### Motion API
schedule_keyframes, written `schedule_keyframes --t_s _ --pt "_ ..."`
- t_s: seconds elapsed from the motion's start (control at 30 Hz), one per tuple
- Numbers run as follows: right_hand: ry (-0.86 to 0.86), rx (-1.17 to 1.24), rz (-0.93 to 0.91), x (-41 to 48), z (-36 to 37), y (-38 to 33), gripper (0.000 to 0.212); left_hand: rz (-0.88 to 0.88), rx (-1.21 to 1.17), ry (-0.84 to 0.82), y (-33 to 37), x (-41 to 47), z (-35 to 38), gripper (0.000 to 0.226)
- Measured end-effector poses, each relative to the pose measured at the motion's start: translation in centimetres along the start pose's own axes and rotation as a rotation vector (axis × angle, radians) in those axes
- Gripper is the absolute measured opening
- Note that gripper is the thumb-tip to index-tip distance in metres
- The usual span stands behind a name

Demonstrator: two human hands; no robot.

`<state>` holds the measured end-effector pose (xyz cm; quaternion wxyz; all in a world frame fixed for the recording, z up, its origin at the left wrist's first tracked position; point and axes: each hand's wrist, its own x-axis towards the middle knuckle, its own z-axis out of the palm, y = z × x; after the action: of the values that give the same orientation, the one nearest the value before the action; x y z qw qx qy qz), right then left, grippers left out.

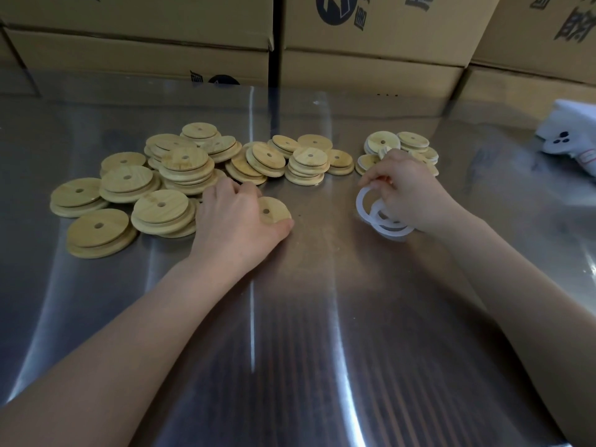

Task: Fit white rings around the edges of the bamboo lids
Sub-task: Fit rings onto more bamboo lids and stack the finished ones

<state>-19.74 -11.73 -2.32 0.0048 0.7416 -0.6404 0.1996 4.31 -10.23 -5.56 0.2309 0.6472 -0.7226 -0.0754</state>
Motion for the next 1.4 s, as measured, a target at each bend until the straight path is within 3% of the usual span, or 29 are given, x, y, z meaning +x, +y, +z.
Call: schedule_keyframes --t_s 0.3,0.63,0.8,1.0,1.17,1.4 --pt "0.057 0.117 -0.084 -0.6 -0.6 -2.1 0.029 0.201 -0.418 0.105 0.3 -0.1 -0.2 0.055" --pt "0.034 0.559 -0.074 -2.1 -0.9 -5.0 0.032 0.034 -0.99 -0.063 0.9 -0.4 -0.3 0.054" --pt "-0.011 0.754 -0.082 -2.3 -0.6 -5.6 0.029 0.027 -1.099 -0.119 0.6 -0.2 -0.3 0.057" --pt "-0.007 0.819 -0.015 -2.3 0.1 -6.1 0.027 0.067 -1.193 -0.216 0.5 -0.2 -0.1 0.062" --pt "0.05 0.86 0.013 -2.4 0.4 -6.5 0.026 0.014 -1.434 -0.403 0.7 -0.1 -0.4 0.057" --pt "0.143 0.912 0.027 -2.7 0.7 -6.9 0.018 0.082 -1.285 -0.331 1.1 -0.5 -0.2 0.032"
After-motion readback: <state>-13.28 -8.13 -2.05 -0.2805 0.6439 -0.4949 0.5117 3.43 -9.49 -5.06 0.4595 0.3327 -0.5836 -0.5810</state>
